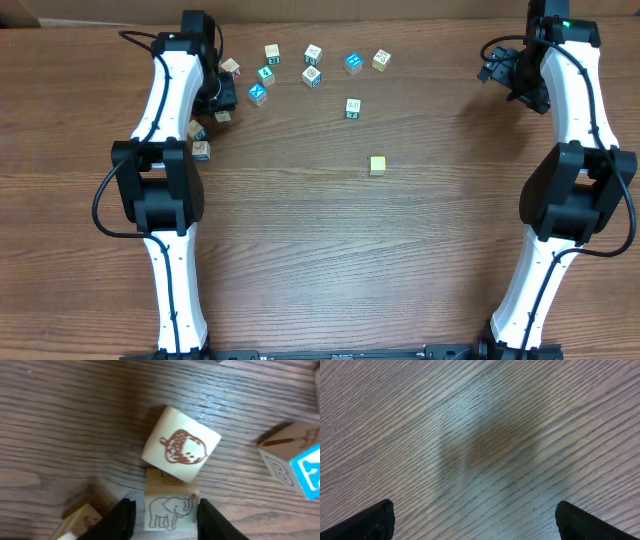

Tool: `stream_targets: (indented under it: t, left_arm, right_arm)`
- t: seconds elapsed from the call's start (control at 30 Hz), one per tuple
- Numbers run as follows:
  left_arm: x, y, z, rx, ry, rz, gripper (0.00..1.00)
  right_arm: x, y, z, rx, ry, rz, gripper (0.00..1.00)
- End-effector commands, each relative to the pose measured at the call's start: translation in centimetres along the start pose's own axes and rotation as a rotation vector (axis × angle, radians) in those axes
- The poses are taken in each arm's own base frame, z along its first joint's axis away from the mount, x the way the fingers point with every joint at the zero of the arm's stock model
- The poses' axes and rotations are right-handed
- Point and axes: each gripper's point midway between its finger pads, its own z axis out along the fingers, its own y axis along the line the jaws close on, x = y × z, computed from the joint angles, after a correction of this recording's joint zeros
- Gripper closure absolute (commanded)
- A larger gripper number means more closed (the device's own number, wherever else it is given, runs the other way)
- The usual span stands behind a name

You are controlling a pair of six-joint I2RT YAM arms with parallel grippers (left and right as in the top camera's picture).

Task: Form a tower
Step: 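Lower the left gripper onto the elephant 5 block and close, then lift the 5 block and carry it right toward the yellow S block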

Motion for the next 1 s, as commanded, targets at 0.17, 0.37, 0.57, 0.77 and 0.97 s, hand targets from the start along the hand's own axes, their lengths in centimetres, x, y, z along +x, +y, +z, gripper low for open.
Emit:
stream_targets:
  t: [0.17,0.37,0.57,0.77,0.97]
  left_arm:
    - [0.8,0.2,1.5,-0.017,0.024,0.011,0.6]
    - [0.8,0.3,1.9,-0.017,0.019,0.011,0.64]
    - [0.1,0.3,1.5,-0.012,-0.002,0.008,0.61]
    - [-0.1,0.2,1.0,-0.011,-0.009,0.008,0.62]
    - [-0.3,0.2,1.0,-0.01,-0.014,0.007,0.63]
  right_arm:
    - [-0.7,0.1,-1.2,-0.009,-0.034,0.006,0.0]
    - [-0.7,0.1,-1.2,-0.009,-0.034,0.006,0.0]
    - [-0.7,0.1,-1.2,-0.009,-0.034,0.006,0.0]
    - [-0.7,0.1,-1.2,-0.009,-0.034,0.006,0.0]
    - [-0.7,0.1,-1.2,-0.009,-0.034,0.006,0.0]
